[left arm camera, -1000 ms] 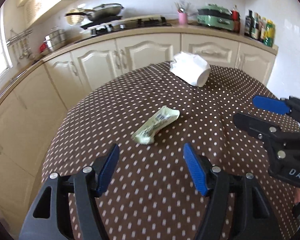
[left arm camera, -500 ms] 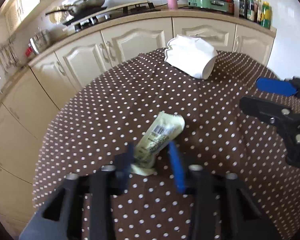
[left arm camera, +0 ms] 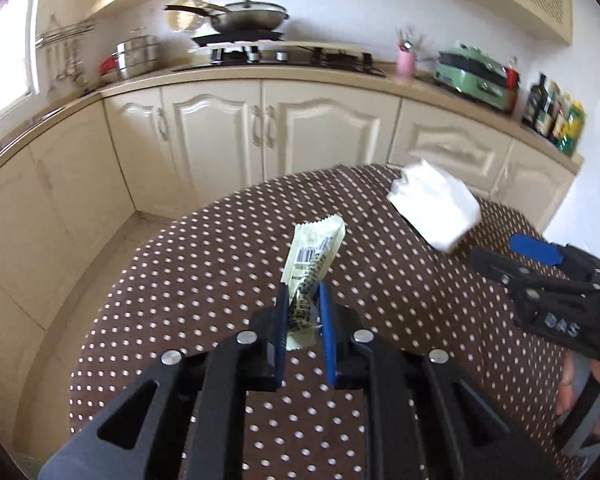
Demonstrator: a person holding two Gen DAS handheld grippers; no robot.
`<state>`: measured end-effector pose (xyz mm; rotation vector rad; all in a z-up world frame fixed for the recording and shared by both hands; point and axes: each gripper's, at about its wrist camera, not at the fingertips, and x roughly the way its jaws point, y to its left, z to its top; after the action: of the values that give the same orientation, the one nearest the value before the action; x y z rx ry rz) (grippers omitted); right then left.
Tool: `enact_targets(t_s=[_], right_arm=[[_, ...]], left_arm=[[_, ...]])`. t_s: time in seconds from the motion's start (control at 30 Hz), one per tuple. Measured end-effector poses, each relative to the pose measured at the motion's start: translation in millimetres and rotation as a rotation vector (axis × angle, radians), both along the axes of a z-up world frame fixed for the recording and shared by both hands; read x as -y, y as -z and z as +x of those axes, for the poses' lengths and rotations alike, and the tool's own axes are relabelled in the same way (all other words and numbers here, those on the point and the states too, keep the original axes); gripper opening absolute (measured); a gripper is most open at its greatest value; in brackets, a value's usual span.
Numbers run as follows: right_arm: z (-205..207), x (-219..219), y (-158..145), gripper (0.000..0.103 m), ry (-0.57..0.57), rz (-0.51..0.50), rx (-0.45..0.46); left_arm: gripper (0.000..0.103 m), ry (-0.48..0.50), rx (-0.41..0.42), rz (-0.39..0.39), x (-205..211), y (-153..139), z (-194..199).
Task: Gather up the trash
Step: 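Grasp the granola bar wrapper with the left gripper while the right grasps the white cup, then carry the wrapper and cup over the blue bin and open both grippers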
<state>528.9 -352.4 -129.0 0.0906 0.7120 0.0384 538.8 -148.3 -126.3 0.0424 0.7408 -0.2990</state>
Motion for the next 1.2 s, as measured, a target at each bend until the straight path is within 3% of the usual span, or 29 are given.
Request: enact_targets(t_s=[0.2,0.23,0.27,0.47,0.77,1.2], right_arm=[[36,3,5,0.074,0.051,-0.007,-0.021],[40,3,8,0.072,0.052,-0.008,-0.032],[41,2,10,0.050,0.050,-0.007,-0.042],[15,-23,-3,0.048,0.000,-0.032,0.003],[-57,-129,-37,0.048,-0.249,0.006,0.081],[-126,-308,-27,0.048,-0.534,0.103,0.019]], left_arm=[[0.014,-0.040,-0.012,-0.065,-24,-1,6],[0.014,-0.043,-0.010,-0.065,-27,-2,6],[0.014,-0.045,-0.009,-0.068,-30,-3,5],[0.014,-0.065,0.012,-0.102,-56,-12,-10],[0.014,-0.130,0.052,-0.146,-124,-30,-63],[0.014,-0.348,0.056,-0.161,-283,-17,-172]])
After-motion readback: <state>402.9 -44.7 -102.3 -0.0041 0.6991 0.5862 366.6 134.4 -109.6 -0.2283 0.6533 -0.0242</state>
